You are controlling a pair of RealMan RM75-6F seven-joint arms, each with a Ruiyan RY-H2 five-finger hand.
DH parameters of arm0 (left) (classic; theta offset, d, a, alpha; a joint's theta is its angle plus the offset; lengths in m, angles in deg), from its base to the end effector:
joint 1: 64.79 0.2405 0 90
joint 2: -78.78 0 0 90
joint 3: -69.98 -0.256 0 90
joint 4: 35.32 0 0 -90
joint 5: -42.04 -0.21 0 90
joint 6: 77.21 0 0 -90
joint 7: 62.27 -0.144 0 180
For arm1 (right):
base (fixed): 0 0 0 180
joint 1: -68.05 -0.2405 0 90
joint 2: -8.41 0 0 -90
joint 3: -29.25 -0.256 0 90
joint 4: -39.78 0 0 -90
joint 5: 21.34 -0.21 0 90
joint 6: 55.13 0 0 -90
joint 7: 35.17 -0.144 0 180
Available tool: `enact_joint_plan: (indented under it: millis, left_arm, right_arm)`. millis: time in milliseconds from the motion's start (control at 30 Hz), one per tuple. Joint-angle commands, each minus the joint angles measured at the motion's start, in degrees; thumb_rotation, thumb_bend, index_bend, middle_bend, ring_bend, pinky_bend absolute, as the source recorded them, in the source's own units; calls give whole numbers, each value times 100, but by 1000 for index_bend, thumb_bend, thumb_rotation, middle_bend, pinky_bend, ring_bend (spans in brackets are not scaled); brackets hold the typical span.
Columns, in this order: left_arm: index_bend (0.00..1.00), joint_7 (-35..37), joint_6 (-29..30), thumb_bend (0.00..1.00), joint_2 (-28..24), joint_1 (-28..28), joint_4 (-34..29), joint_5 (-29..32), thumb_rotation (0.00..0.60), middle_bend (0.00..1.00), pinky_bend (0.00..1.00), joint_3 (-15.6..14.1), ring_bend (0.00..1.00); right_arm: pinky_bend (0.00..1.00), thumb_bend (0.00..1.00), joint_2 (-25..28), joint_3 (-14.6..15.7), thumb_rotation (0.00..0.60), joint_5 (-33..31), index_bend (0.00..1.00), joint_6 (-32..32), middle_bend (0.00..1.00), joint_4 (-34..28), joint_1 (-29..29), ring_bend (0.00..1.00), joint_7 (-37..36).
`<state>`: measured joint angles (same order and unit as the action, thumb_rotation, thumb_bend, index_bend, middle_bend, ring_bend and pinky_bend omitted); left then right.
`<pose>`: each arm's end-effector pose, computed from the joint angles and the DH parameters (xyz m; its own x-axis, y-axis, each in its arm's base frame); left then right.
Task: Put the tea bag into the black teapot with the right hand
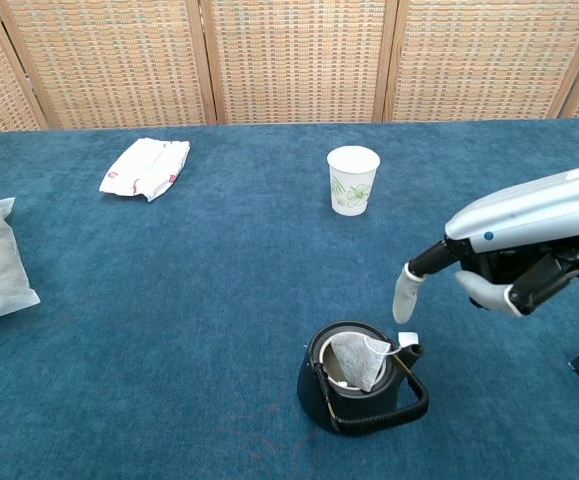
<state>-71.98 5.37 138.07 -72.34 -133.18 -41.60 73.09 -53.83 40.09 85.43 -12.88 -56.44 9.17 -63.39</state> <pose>-0.2963 0.1947 0.1736 0.5318 0.0216 0.8466 0.8469 -0.0223 -0.5313 -0.1388 -0.2927 0.0445 0.6784 -0.5262 0.5127 -0.6444 -0.7614 0.0712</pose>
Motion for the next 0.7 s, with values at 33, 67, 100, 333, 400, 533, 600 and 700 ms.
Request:
enact_joint_plan:
  millis: [33, 67, 100, 333, 400, 533, 600, 700]
  left_arm:
    - [0, 0, -12, 322, -4, -2, -2, 13, 600, 0, 0, -3, 0]
    - [0, 1, -14, 322, -5, -3, -2, 17, 600, 0, 0, -1, 0]
    - [0, 2, -21, 322, -5, -6, -1, 24, 600, 0, 0, 0, 0]
    - [0, 42, -81, 322, -2, -24, 13, 56, 600, 0, 0, -8, 0]
    - [0, 53, -90, 322, 2, -24, 22, 61, 600, 0, 0, -12, 0]
    - [0, 77, -106, 323, 7, -25, 46, 77, 600, 0, 0, -15, 0]
    - [0, 94, -111, 322, 13, -24, 64, 86, 600, 0, 0, -16, 0]
    - [0, 125, -127, 322, 30, -23, 95, 100, 600, 0, 0, -24, 0]
  right_arm:
    - [1000, 1000, -24, 4, 203, -31, 268, -84, 1000, -60, -43, 1000, 103]
    - [1000, 1000, -31, -1, 197, -39, 265, -104, 1000, -67, -50, 1000, 144]
    - [1000, 1000, -41, -5, 192, -55, 263, -144, 1000, -83, -61, 1000, 200]
    - [1000, 1000, -155, -63, 175, -207, 226, -464, 1000, -242, -197, 1000, 485]
    - [1000, 1000, -194, -80, 173, -251, 220, -509, 1000, -244, -210, 1000, 545]
    - [1000, 1000, -273, -117, 177, -346, 216, -601, 1000, -232, -235, 1000, 653]
    - [1000, 1000, -320, -143, 178, -413, 216, -657, 1000, -220, -256, 1000, 702]
    - [1000, 1000, -381, -156, 177, -474, 216, -738, 1000, -207, -293, 1000, 765]
